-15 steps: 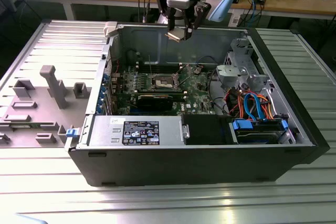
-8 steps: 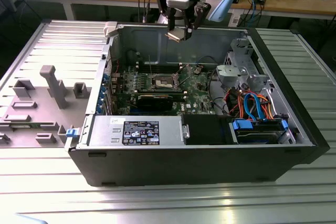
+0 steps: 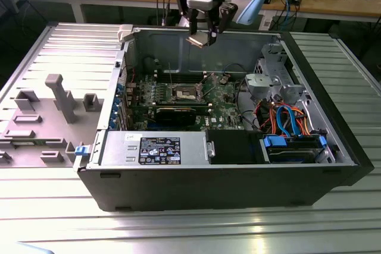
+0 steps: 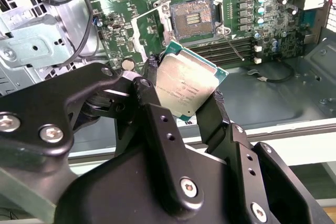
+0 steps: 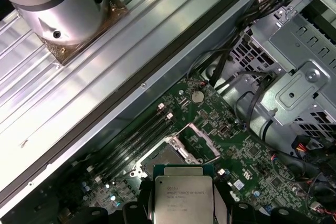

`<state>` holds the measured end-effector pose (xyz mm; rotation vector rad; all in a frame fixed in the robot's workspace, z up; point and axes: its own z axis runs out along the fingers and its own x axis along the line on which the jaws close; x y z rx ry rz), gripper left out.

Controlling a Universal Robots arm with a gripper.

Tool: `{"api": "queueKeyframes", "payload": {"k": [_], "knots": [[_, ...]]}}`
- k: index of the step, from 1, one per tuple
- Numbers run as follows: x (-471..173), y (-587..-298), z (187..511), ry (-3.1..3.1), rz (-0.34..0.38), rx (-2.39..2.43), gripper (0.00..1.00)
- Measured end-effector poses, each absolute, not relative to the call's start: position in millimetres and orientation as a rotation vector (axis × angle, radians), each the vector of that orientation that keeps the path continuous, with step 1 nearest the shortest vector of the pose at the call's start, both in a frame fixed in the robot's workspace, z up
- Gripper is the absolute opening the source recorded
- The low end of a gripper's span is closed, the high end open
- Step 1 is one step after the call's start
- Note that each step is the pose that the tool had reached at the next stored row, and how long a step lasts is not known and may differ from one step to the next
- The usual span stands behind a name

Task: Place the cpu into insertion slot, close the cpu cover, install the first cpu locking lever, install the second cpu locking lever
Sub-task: 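Place the cpu into insertion slot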

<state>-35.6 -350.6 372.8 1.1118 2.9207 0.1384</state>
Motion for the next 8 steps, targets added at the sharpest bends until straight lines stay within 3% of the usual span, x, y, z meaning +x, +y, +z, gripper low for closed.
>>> {"api": "queueKeyframes", "payload": {"k": [8], "knots": [[-35.9, -350.6, 370.0, 2.875, 0.136, 1.216, 0.54]]}}
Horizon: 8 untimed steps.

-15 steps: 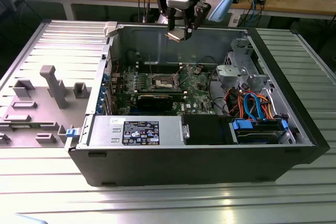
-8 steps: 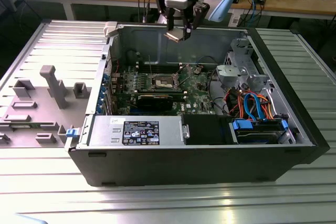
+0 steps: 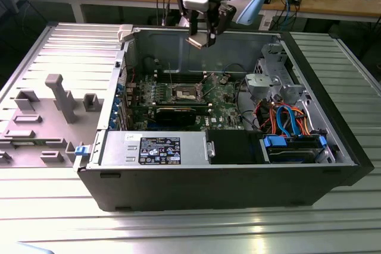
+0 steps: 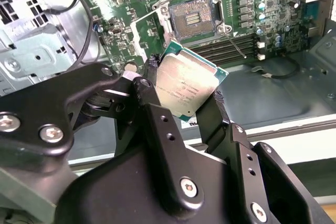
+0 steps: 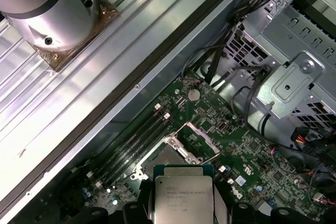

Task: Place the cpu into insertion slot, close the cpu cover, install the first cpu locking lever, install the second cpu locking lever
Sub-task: 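Place the cpu into insertion slot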

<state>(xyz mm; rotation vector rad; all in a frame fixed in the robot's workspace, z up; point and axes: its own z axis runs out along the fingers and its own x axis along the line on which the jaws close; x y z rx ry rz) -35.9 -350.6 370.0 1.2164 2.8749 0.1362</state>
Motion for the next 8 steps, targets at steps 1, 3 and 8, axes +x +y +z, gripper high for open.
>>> {"api": "queueKeyframes", "payload": {"k": [1, 3, 8], "knots": [[-35.9, -350.6, 369.8, 2.87, 0.136, 1.227, 0.54], [-35.9, -350.7, 369.4, 2.861, 0.136, 1.247, 0.54], [-36.2, -350.6, 368.8, 2.844, 0.135, 1.283, 0.54]]}}
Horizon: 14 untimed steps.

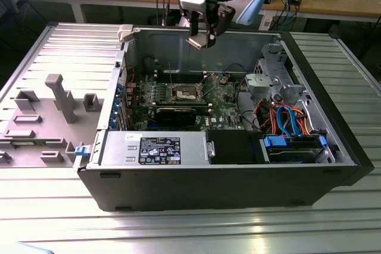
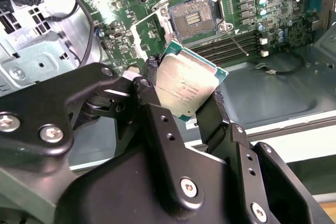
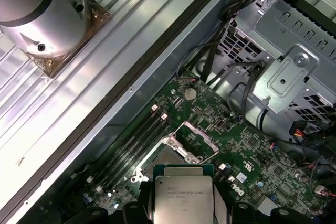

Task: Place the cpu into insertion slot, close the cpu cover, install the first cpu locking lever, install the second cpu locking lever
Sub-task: 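Place the cpu into insertion slot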

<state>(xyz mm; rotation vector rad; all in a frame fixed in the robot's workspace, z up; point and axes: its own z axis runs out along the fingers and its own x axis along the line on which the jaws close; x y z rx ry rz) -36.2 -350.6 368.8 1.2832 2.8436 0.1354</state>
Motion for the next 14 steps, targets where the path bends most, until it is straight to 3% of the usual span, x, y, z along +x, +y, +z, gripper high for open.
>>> {"api": "queueKeyframes", "payload": {"k": [14], "knots": [[-36.3, -350.7, 368.1, 2.81, 0.134, 1.353, 0.54]]}}
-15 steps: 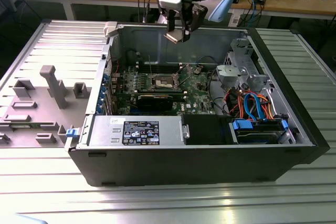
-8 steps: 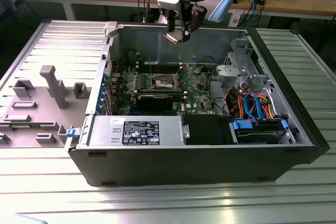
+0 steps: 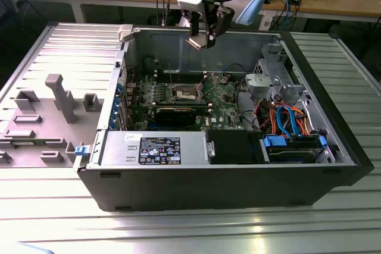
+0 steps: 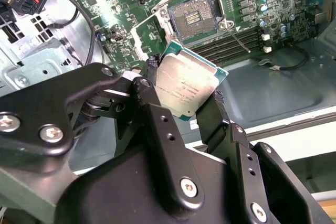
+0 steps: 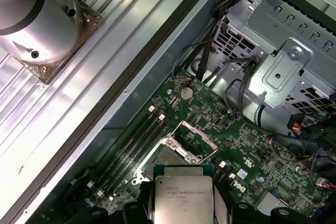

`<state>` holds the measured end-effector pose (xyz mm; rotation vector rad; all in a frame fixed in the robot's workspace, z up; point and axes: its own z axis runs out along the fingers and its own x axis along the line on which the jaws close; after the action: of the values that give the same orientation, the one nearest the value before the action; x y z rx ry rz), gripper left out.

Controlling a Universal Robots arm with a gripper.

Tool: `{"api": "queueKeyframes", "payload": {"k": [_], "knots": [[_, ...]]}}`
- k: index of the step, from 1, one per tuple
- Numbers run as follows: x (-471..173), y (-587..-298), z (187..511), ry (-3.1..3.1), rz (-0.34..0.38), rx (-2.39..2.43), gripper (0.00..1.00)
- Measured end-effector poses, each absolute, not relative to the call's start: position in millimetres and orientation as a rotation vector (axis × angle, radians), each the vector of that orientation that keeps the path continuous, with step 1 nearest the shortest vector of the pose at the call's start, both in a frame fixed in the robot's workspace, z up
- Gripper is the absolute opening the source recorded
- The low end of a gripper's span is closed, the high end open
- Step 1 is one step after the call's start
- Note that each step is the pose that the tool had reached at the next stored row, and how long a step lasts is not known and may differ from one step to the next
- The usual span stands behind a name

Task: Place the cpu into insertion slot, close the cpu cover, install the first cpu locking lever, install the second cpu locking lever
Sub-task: 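Place the cpu into insertion slot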

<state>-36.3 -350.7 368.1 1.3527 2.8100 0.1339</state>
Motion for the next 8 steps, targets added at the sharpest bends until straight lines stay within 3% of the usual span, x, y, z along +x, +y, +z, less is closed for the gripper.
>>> {"api": "queueKeyframes", "payload": {"k": [8], "knots": [[-36.3, -350.6, 368.1, 2.809, 0.134, 1.355, 0.54]]}}
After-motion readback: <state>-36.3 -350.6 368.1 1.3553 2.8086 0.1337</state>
